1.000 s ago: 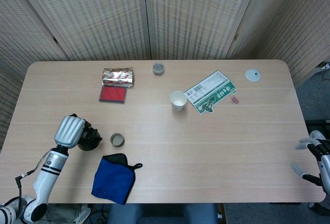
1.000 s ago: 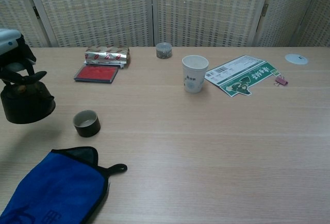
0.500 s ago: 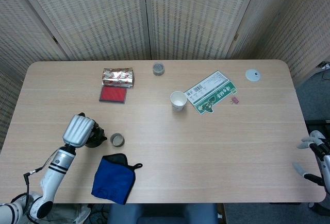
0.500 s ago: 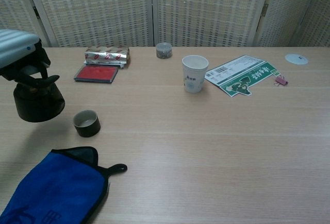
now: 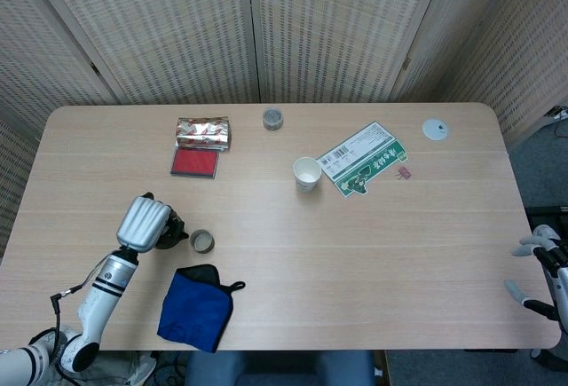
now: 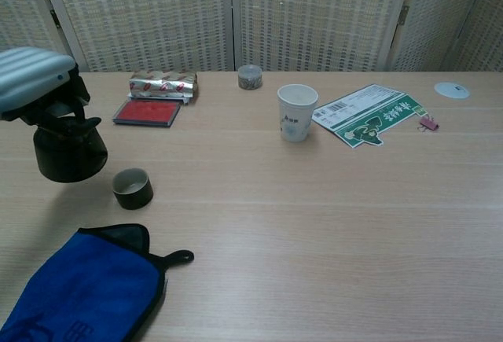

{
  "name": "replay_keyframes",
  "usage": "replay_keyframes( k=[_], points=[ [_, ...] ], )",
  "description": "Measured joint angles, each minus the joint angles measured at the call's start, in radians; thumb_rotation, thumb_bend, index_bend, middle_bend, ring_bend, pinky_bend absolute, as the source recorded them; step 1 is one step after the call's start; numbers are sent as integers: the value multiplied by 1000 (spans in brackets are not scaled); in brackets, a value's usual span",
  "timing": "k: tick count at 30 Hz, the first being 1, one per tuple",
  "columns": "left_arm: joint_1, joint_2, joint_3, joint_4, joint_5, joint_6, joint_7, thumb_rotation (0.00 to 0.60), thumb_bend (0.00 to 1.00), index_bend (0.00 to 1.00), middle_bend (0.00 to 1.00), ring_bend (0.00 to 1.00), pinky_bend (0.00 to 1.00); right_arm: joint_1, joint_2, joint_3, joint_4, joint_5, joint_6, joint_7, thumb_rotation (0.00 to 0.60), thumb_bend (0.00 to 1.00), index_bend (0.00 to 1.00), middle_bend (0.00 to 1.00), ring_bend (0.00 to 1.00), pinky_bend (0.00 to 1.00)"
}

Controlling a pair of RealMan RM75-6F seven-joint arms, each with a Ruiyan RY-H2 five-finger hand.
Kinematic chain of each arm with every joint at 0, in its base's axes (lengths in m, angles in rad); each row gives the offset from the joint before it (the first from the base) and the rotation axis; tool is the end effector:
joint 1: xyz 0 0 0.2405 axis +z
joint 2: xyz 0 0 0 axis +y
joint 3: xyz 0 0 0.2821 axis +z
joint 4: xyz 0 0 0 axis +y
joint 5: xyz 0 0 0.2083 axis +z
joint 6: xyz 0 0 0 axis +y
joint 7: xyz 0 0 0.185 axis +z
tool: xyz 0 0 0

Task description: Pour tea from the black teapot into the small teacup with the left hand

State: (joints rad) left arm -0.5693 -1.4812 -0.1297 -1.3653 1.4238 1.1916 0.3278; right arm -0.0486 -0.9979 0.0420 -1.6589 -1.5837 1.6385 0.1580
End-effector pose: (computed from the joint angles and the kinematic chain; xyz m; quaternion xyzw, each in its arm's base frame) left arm -0.2135 0.3776 0.0324 -0.7343 -0.2398 -0.3851 0.5050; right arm -0.3309 -0.1767 0.2257 0.5524 -0.3878 0.4343 0.5965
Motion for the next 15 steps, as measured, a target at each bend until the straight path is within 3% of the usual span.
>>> replay_keyframes(
  k=[12,15],
  points=[
    [-13,-31,8,18,27,12,20,542,406,1000,1000,960,537,0,-1,1,4,5,-3,3,600,143,425,326,267,268],
    [-17,-39,10,20,37,16,28,567,406,1000,1000,960,537,0,-1,2,5,5,-4,4,600,144,425,326,268,268]
  ],
)
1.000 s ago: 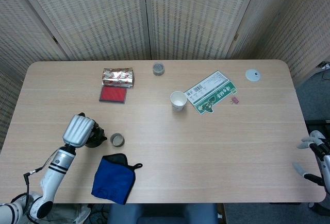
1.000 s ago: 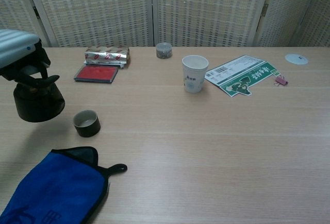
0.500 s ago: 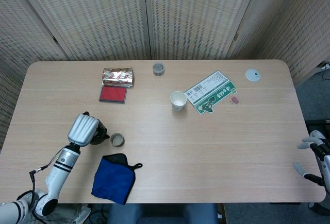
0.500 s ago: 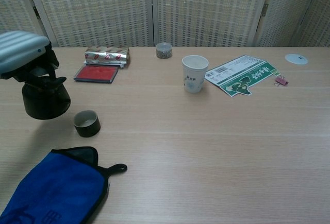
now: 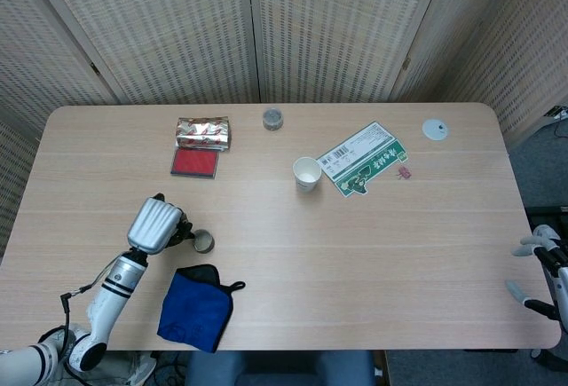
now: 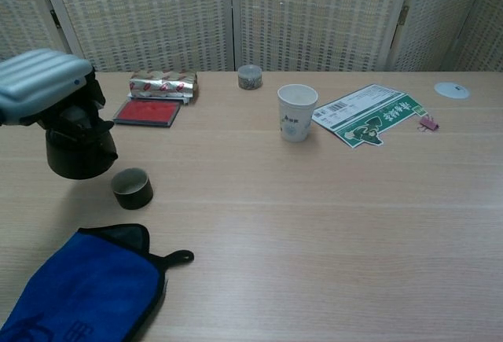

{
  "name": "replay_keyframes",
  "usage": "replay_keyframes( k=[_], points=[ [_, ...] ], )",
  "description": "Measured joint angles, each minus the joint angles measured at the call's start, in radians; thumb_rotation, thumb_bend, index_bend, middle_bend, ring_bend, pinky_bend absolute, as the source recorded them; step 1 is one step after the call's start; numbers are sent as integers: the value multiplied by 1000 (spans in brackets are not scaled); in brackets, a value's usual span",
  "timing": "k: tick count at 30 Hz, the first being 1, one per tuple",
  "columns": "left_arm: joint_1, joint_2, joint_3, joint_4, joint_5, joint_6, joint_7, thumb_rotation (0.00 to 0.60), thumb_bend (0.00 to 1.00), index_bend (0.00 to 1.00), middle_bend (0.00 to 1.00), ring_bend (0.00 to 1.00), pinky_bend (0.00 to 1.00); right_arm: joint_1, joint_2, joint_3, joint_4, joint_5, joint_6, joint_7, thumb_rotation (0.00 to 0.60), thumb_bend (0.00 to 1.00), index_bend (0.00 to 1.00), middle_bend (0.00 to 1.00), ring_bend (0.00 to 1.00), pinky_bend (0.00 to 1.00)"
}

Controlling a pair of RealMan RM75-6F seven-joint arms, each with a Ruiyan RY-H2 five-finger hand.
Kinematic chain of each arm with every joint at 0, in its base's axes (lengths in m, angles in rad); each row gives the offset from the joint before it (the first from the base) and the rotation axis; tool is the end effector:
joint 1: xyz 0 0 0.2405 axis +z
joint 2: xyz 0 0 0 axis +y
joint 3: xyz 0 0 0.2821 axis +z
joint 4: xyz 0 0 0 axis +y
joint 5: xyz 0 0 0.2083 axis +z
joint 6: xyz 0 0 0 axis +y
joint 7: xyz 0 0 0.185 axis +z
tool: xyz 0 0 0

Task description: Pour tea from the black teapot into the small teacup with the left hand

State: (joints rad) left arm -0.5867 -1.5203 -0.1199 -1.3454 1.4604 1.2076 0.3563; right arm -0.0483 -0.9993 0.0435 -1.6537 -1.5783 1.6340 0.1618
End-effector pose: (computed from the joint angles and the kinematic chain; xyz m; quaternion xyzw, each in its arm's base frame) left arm -0.1992 0.3751 0.0187 -0.7447 -0.2136 -0.3930 0.4953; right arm -0.3328 -0.1771 0.2257 0.5514 -0.3894 0.4326 0.5976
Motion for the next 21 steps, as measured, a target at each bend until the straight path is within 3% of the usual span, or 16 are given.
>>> replay_keyframes(
  k=[21],
  points=[
    [-11,-34,13,17,38,23,54,599,406,1000,1000,960,537,-4,0,0,8,3,2,12,600,144,425,326,268,268]
  ],
)
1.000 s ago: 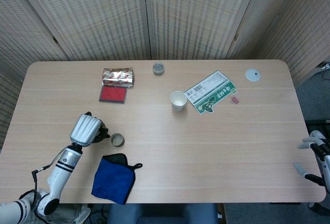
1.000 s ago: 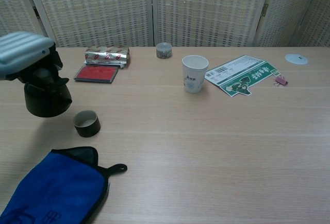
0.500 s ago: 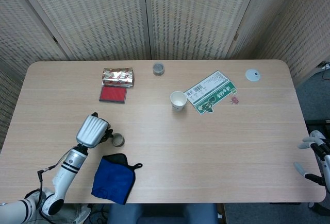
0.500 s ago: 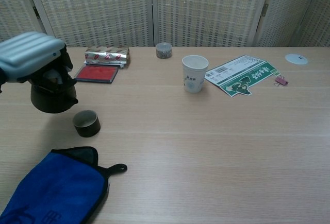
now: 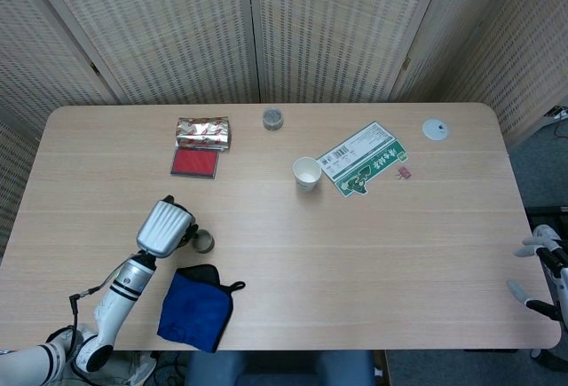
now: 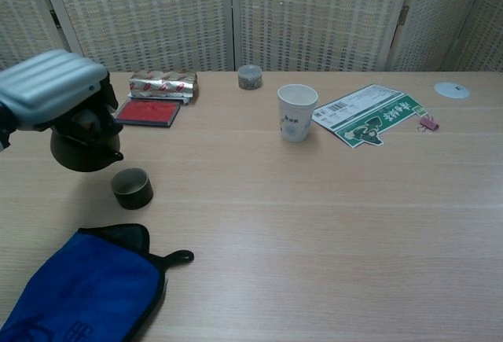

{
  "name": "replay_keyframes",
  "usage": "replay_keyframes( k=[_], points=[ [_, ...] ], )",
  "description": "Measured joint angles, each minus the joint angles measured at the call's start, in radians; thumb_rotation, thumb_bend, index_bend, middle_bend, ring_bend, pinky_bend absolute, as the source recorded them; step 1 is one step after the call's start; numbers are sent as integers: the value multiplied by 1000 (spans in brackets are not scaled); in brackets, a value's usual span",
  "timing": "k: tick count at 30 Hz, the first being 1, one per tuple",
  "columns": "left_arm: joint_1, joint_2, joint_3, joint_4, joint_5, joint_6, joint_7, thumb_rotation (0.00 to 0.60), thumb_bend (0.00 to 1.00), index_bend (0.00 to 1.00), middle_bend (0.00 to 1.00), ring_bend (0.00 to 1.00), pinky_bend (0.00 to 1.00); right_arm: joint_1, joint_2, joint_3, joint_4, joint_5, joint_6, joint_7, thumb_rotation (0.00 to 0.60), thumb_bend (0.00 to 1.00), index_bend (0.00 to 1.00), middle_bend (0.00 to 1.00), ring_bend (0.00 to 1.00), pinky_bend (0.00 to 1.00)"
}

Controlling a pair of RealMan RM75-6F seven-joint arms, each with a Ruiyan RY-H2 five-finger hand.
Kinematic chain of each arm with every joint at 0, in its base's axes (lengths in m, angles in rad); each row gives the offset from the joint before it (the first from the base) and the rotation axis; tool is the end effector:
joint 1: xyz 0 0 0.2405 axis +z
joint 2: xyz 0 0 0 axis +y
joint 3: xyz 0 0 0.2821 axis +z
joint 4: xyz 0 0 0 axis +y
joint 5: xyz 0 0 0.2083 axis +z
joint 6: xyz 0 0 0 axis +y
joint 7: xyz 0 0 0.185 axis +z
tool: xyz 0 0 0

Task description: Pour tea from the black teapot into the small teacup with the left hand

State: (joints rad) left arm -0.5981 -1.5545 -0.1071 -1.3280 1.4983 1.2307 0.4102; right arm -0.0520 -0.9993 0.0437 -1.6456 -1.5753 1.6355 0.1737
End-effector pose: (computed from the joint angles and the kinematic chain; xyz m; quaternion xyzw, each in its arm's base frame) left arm -0.1871 0.3703 0.0074 -0.7549 -0.1774 -0.3947 0.4928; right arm -0.3352 -0.1758 0.2270 0.5488 -0.3913 0.4328 0.5986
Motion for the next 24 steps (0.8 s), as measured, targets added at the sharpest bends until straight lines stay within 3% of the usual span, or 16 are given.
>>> replay_keyframes(
  k=[24],
  points=[
    [-4,-26,17,67,56,37,43,600,406,1000,1000,960,537,-5,-1,0,4,3,3,4,600,143,425,326,268,268]
  ],
)
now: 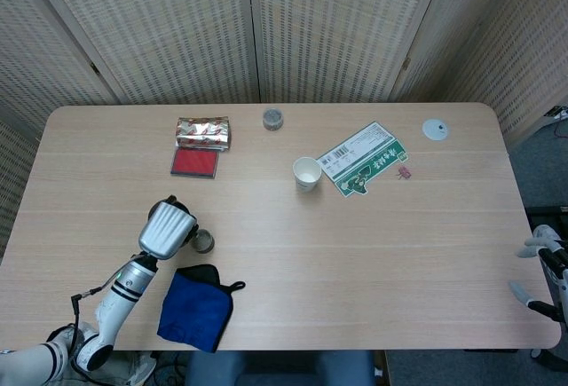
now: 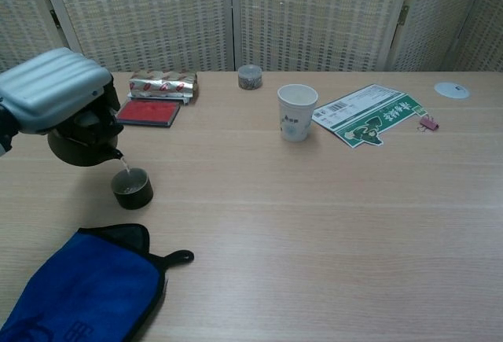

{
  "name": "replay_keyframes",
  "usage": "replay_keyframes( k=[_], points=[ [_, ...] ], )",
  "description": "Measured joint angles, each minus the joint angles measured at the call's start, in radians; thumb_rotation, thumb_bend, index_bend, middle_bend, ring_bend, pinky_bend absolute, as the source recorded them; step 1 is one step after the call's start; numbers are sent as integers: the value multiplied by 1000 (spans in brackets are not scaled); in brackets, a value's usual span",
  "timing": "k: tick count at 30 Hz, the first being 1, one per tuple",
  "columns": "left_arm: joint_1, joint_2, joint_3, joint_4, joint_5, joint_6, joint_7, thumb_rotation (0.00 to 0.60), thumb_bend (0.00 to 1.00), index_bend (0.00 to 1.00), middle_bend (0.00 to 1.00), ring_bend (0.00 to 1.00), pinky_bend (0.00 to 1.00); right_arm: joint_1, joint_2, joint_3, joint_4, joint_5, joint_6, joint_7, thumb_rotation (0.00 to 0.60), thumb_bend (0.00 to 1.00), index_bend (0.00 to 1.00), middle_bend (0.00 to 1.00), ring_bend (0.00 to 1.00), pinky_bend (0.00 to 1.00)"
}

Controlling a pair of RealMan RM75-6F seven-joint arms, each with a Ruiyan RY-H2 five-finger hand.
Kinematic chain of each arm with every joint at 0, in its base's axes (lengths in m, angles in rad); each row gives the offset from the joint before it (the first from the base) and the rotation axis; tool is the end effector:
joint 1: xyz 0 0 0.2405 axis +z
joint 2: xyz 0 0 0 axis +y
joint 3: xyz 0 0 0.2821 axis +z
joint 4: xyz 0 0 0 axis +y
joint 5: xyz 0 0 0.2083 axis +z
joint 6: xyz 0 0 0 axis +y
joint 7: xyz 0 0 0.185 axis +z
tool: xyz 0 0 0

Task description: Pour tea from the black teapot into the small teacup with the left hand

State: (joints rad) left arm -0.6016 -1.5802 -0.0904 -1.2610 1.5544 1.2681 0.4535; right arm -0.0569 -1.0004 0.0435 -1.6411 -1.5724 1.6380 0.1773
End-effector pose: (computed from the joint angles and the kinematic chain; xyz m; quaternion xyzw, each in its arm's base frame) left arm -0.1869 0.3690 0.0040 -0.7625 -0.1225 -0.3868 0.5039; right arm -0.3371 -0.1740 0.2277 0.5466 -0.3923 0.4316 0.6009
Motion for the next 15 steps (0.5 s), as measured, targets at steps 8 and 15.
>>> replay_keyframes(
  k=[8,15],
  points=[
    [2,-4,1,23,13,16,11,600,406,1000,1000,960,537,0,1,0,-1,-1,0,-1,600,144,424,326,268,268],
    [5,-6,5,40,20,22,14,600,406,1000,1000,960,537,-1,0,0,-2,-1,-1,-2,600,143,425,326,268,268]
  ],
)
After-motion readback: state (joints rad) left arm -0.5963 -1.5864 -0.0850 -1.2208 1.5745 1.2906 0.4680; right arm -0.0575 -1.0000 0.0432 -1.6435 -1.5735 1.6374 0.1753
